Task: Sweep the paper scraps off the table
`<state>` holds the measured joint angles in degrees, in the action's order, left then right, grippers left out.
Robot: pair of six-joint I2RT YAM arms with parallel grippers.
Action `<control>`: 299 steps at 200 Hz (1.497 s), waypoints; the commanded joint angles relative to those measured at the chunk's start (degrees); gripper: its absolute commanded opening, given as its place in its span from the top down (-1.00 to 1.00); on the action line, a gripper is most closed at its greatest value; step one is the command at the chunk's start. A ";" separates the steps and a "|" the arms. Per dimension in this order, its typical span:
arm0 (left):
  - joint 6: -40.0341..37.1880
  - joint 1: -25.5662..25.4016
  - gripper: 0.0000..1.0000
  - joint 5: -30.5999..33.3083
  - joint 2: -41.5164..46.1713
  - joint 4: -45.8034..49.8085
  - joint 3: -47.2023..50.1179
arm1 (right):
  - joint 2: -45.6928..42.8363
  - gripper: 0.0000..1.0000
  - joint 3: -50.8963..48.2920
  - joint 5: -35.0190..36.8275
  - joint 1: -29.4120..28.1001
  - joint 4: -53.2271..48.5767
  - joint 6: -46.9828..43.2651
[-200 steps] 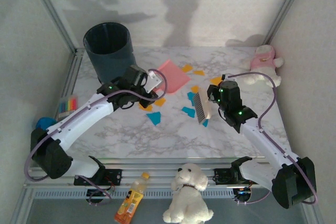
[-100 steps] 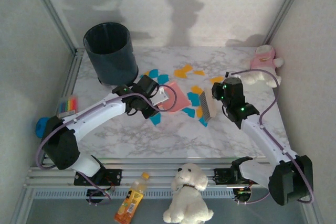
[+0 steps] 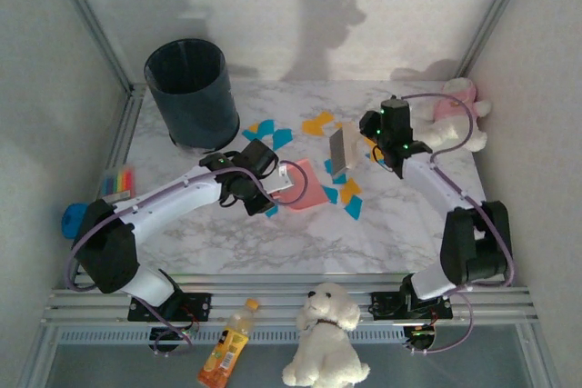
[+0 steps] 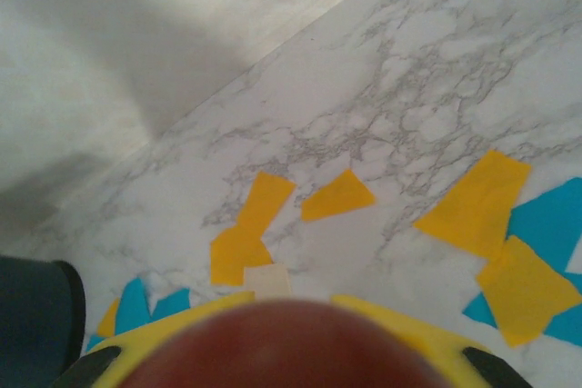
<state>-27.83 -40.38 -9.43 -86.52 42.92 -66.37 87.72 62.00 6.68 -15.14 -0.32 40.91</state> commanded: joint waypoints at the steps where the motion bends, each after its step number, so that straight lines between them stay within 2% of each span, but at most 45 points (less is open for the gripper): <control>1: -1.35 -0.58 1.00 -0.85 0.02 1.21 1.27 | 3.47 1.00 5.17 3.80 0.18 -1.37 7.49; 29: -1.34 -0.59 1.00 -1.28 0.61 0.77 2.19 | 7.05 1.00 8.14 7.23 -0.37 -4.31 10.49; 63: -1.27 -0.62 1.00 -1.30 1.31 0.77 2.72 | 7.56 1.00 10.27 12.64 -1.59 -13.67 11.89; 160: -2.70 -0.92 1.00 -2.35 2.24 0.54 4.64 | -1.68 1.00 1.69 18.65 -4.35 -22.89 13.19; 196: -3.67 -0.93 1.00 -2.96 2.11 1.46 4.76 | -4.01 1.00 1.21 17.76 -4.83 -21.48 11.90; 236: -4.00 -0.93 1.00 -3.66 1.71 3.51 4.67 | -6.93 1.00 -0.33 14.17 -4.82 -13.58 3.81; 299: -3.98 -0.91 1.00 -5.28 0.53 6.30 4.23 | -13.63 1.00 -8.83 12.46 -4.79 2.14 -18.37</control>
<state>-30.52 -40.84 -13.54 -85.76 46.68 -62.43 77.08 55.24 19.59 -19.66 -7.03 34.63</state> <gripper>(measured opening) 0.263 0.245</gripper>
